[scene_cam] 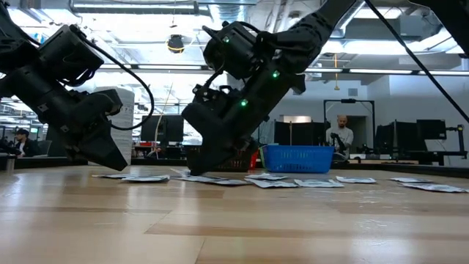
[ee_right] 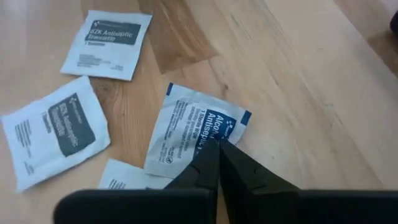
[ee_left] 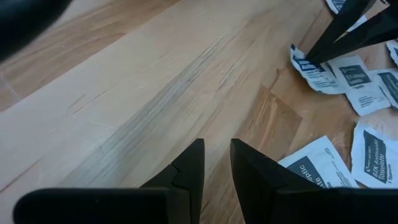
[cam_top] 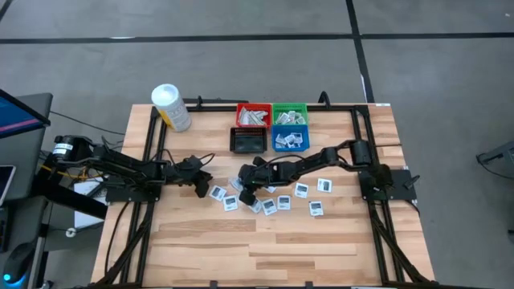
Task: Pick & Place First Aid Supplies
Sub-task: Put the alcohol pad into the blue basket, then put the towelette pack into the black basket
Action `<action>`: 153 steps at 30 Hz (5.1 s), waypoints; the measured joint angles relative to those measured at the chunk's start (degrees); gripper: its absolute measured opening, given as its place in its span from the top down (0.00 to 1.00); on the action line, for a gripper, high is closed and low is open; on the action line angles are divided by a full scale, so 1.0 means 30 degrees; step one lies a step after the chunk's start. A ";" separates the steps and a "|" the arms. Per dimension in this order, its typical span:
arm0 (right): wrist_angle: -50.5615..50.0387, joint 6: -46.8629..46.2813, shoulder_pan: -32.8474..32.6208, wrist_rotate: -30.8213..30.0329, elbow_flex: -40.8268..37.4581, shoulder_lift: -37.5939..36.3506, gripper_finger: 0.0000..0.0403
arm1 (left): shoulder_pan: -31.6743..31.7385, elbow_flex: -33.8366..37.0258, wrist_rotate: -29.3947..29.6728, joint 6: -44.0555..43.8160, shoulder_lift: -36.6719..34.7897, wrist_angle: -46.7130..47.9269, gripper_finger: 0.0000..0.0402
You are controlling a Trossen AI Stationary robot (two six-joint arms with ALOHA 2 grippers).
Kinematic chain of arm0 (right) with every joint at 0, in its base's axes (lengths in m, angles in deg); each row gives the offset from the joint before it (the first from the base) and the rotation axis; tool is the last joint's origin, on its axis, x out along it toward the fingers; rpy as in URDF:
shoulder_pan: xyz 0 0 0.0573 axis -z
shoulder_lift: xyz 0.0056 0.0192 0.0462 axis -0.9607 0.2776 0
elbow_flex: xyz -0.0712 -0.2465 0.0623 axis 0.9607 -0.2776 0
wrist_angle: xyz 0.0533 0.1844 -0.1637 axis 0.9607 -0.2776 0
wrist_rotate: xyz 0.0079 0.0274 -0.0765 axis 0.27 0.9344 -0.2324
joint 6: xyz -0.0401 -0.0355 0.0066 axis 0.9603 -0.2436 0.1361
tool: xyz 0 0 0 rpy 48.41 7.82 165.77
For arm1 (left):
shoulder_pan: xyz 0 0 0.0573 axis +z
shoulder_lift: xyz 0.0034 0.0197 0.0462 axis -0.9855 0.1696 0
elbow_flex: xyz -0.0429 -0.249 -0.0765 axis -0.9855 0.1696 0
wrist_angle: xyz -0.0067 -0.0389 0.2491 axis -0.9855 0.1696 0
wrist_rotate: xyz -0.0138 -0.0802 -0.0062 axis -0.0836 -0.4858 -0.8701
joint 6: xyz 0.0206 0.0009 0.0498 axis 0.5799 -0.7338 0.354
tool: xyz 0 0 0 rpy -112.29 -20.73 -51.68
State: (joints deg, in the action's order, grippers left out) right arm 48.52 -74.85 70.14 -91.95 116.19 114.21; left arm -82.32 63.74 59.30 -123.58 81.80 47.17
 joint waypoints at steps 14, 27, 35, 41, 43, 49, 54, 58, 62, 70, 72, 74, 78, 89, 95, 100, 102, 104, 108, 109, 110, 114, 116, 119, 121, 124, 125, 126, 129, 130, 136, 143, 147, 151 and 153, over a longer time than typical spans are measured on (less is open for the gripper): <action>-0.3684 0.4764 0.0978 -0.5596 -0.0108 -0.6284 1.00 | 0.0000 0.0000 0.0000 0.0000 0.0000 -0.0007 0.81; -1.2947 0.3958 0.3935 -0.8157 -0.0073 -1.0189 0.99 | 0.0000 0.0000 0.0080 0.0000 0.0000 -0.0102 0.81; -1.4880 0.2235 0.5522 -0.6666 -0.1085 -0.9616 0.99 | 0.0002 0.0000 0.0080 -0.0007 0.0000 -0.0146 0.81; -1.3953 0.2048 0.5478 -0.6653 -0.1793 -0.9640 0.99 | 0.0004 0.0000 0.0076 -0.0069 0.0004 -0.0175 0.81; -1.3673 0.2031 0.5371 -0.6788 -0.1937 -0.9681 0.99 | 0.0004 0.0000 0.0080 -0.0067 0.0006 -0.0224 0.81; -1.3649 0.1371 0.4805 -0.7628 -0.2099 -0.9674 0.86 | 0.0000 0.0000 0.0073 -0.0073 0.0007 -0.0677 0.81; -1.4470 0.1373 0.4380 -0.7647 -0.2099 -0.9674 0.70 | 0.0004 0.0000 0.0073 0.0419 0.0004 -0.1744 0.81; -1.5748 0.1470 0.3938 -0.7874 -0.2099 -0.9951 0.61 | 0.0013 0.0000 -0.0662 0.2008 0.0000 -0.3336 0.81; -1.6004 0.1532 0.3263 -0.9492 -0.2087 -1.1245 0.55 | 0.0007 -0.0063 -0.2044 0.5008 0.0003 -0.4007 0.81; -1.6168 0.3270 0.2712 -0.9353 -0.2077 -1.5324 0.52 | -0.0189 -0.0066 -0.4430 1.1399 0.0007 -0.3754 0.78; -1.6161 0.3393 0.2642 -0.9098 -0.2143 -1.6158 0.52 | -0.0240 -0.0066 -0.4419 1.1945 0.0007 -0.3669 0.75; -1.6201 0.3400 0.2557 -0.9092 -0.2340 -1.6884 0.53 | -0.0248 -0.0068 -0.4386 1.1968 0.0109 -0.3606 0.72; -1.6143 0.3309 0.2329 -0.9080 -0.3420 -1.8070 0.55 | -0.0248 -0.0073 -0.4379 1.1892 0.0882 -0.3577 0.65; -1.5929 -0.0005 0.1563 -0.9096 -0.7893 -1.9568 0.57 | -0.0248 -0.1682 -0.4433 1.1807 0.5782 -0.4431 0.60; -1.5609 -0.1379 0.0814 -0.9092 -0.9471 -1.9489 0.58 | -0.0248 -0.3444 -0.4695 1.1803 0.8296 -0.4524 0.73; -1.5553 -0.1406 0.0228 -0.9099 -0.9995 -1.9459 0.58 | -0.0233 -0.4061 -0.4710 1.1868 0.8465 -0.4350 0.93; -1.5556 -0.1312 0.0105 -0.9121 -1.0102 -1.9459 0.58 | -0.0208 -0.4191 -0.4552 1.1870 0.8256 -0.4271 0.98; -1.5605 -0.0870 -0.0020 -0.9172 -1.0255 -1.9459 0.59 | -0.0189 -0.4344 -0.4131 1.1883 0.8003 -0.4033 0.98; -1.5969 0.0758 0.0065 -0.9265 -1.0527 -1.9459 0.59 | -0.0168 -0.4778 -0.2328 1.2478 0.7251 -0.3896 0.98; -1.6105 0.1026 0.0158 -0.9318 -1.0601 -1.9451 0.59 | -0.0155 -0.4940 -0.1824 1.2753 0.7028 -0.4039 0.98; -1.6218 0.1182 0.0264 -0.9348 -1.0639 -1.9451 0.59 | -0.0077 -0.5109 -0.1288 1.2889 0.6816 -0.4089 0.98; -1.6521 0.1261 0.0678 -0.9403 -1.0645 -1.9451 0.59 | 0.0913 -0.5952 0.0721 1.2947 0.5893 -0.4324 0.98; -1.6662 0.1266 0.0807 -0.9401 -1.0645 -1.9451 0.60 | 0.1637 -0.6468 0.1385 1.2954 0.5384 -0.4879 0.98; -1.6706 0.1612 0.0940 -0.9396 -1.0645 -1.9451 0.61 | 0.3126 -0.7213 0.1532 1.2945 0.5056 -0.5943 0.98; -1.6716 0.1748 0.0940 -0.9385 -1.0645 -1.9451 0.62 | 0.4244 -0.7651 0.1609 1.2739 0.5101 -0.6562 0.98; -1.6716 0.1754 0.0940 -0.9391 -1.0645 -1.9451 0.63 | 0.5808 -0.8246 0.1596 1.1822 0.5718 -0.6659 0.97; -1.6716 0.1750 0.0940 -0.9390 -1.0645 -1.9451 0.63 | 0.6271 -0.8394 0.1416 1.1687 0.6076 -0.6652 0.96; -1.6716 0.1740 0.0940 -0.9363 -1.0645 -1.9451 0.63 | 0.6722 -0.8502 0.1046 1.1578 0.6470 -0.6656 0.96; -1.6716 0.1597 0.0858 -0.9226 -1.0637 -1.9451 0.64 | 0.7734 -0.9039 -0.0688 1.1337 0.7822 -0.6742 0.96; -1.6716 0.1581 0.0793 -0.9194 -1.0642 -1.9451 0.65 | 0.7911 -0.9273 -0.1133 1.1207 0.8313 -0.6796 0.96; -1.6768 0.1259 0.0620 -0.9178 -1.0632 -1.9451 0.66 | 0.7862 -1.0673 -0.1537 1.0644 1.0369 -0.6924 0.95; -1.7351 -0.0965 0.0483 -0.9157 -1.0630 -1.9451 0.64 | 0.7577 -1.0994 -0.1565 1.0065 1.0688 -0.6875 0.84; -1.8137 -0.2458 -0.0018 -0.9113 -1.0630 -1.9451 0.63 | 0.7577 -1.0994 -0.1552 0.8755 1.0688 -0.6776 0.76; -1.9084 -0.4522 -0.0800 -0.8644 -1.0630 -1.9451 0.62 | 0.7523 -1.0994 -0.1537 0.8131 1.0688 -0.6776 0.73; -1.9458 -0.5180 -0.1172 -0.7450 -1.0630 -1.9451 0.62 | 0.7354 -1.0943 -0.1508 0.8127 1.0688 -0.6776 0.72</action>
State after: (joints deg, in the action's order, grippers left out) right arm -9.85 -90.39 66.62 -114.30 84.29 55.86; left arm -60.26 30.91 54.78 -99.20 113.87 26.84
